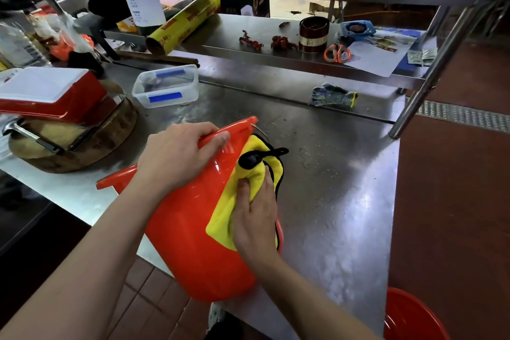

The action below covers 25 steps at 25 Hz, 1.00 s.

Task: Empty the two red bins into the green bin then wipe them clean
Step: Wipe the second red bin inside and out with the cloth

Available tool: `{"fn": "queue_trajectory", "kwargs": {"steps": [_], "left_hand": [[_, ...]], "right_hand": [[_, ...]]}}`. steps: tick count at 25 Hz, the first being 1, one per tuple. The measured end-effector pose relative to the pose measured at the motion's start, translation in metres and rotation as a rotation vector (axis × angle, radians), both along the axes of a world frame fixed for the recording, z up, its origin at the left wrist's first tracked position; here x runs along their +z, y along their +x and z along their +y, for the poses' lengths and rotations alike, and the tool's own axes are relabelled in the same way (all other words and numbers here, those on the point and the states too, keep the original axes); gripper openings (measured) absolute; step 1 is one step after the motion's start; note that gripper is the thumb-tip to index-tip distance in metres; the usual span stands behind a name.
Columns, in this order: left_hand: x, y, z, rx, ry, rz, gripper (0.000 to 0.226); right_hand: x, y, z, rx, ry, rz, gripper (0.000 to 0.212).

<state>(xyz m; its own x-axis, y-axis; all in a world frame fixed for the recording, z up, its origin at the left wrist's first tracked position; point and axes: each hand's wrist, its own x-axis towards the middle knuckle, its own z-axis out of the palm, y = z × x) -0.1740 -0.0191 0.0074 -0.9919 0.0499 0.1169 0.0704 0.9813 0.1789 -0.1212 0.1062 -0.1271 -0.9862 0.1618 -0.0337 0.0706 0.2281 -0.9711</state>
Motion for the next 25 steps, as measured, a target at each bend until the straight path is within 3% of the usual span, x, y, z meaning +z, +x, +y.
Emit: {"fn": "queue_trajectory", "kwargs": {"steps": [6, 10, 16, 19, 22, 25], "left_hand": [[0.001, 0.008, -0.014, 0.020, 0.058, -0.018, 0.047], [0.000, 0.012, -0.016, -0.008, 0.084, -0.044, 0.048], [-0.001, 0.010, -0.022, -0.149, 0.366, -0.085, 0.033], [0.000, 0.012, -0.019, -0.218, 0.510, -0.129, 0.019], [0.009, 0.009, -0.025, -0.196, 0.439, -0.173, 0.010], [0.012, -0.001, -0.021, -0.086, 0.281, -0.188, 0.027]], "right_hand": [[-0.011, -0.048, 0.026, 0.013, -0.117, -0.347, 0.049], [-0.007, -0.059, 0.041, 0.064, -0.155, -0.521, 0.051], [-0.014, -0.051, 0.051, -0.108, -0.115, -0.274, 0.046], [-0.014, -0.052, 0.060, -0.145, -0.035, -0.185, 0.058], [-0.017, -0.047, 0.057, -0.163, 0.030, -0.102, 0.060], [-0.019, -0.036, 0.045, -0.155, 0.087, -0.055, 0.063]]}}
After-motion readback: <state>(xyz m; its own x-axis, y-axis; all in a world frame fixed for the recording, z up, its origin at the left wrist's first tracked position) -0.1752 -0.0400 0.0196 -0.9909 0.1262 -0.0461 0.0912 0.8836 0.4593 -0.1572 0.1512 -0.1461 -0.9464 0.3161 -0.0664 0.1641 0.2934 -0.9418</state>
